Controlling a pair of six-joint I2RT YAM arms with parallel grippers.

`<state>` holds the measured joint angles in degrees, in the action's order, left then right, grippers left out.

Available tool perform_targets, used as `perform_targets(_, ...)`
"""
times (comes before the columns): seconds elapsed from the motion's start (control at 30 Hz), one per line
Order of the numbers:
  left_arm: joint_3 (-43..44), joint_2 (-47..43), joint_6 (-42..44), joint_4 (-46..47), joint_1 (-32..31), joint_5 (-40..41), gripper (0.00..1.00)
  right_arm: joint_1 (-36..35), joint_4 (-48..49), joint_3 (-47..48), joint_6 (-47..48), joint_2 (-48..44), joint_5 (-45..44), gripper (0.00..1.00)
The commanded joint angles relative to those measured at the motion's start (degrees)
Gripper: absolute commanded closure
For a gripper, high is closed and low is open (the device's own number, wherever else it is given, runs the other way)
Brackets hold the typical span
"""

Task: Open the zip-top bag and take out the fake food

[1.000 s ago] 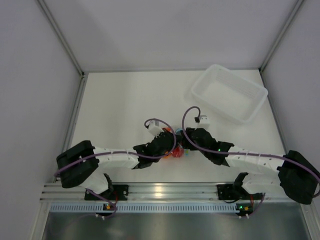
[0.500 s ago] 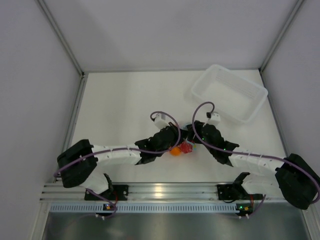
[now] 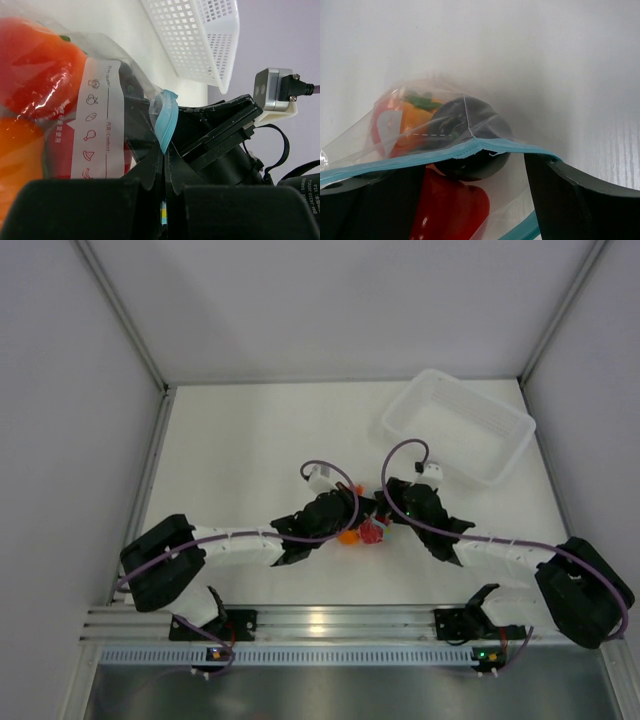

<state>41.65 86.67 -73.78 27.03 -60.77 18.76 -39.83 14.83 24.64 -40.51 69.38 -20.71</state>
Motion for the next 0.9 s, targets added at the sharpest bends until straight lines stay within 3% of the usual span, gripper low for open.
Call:
perform_targets(0.0,0.5,-0.6,-4.0,13.8,-3.9,-17.5,1.00,1.2,5.9,3.4,0.7,3.4,1.8,0.20)
perform_targets(0.13,-0.8,-2.5,-3.3,13.8,-3.7,-16.9,1.00,2.1,8.1,2.1,1.3,4.8,3.4,0.20)
perform_targets(0.33,-2.8,-4.1,-3.3,13.9,-3.4,-16.3,1.00,2.8,8.6,2.2,2.0,6.5,2.7,0.33)
perform_targets(0.53,-4.2,-0.2,-3.9,13.8,-1.5,-16.3,1.00,2.7,2.9,5.1,1.3,9.1,2.1,0.24)
perform_targets(0.67,-3.9,3.2,-4.4,13.8,-0.5,-16.9,1.00,2.7,3.6,7.3,2.5,12.8,6.6,0.24)
perform_targets(0.87,-6.4,4.5,-4.8,13.9,0.5,-15.4,1.00,2.7,-0.4,10.6,3.7,17.6,6.3,0.24)
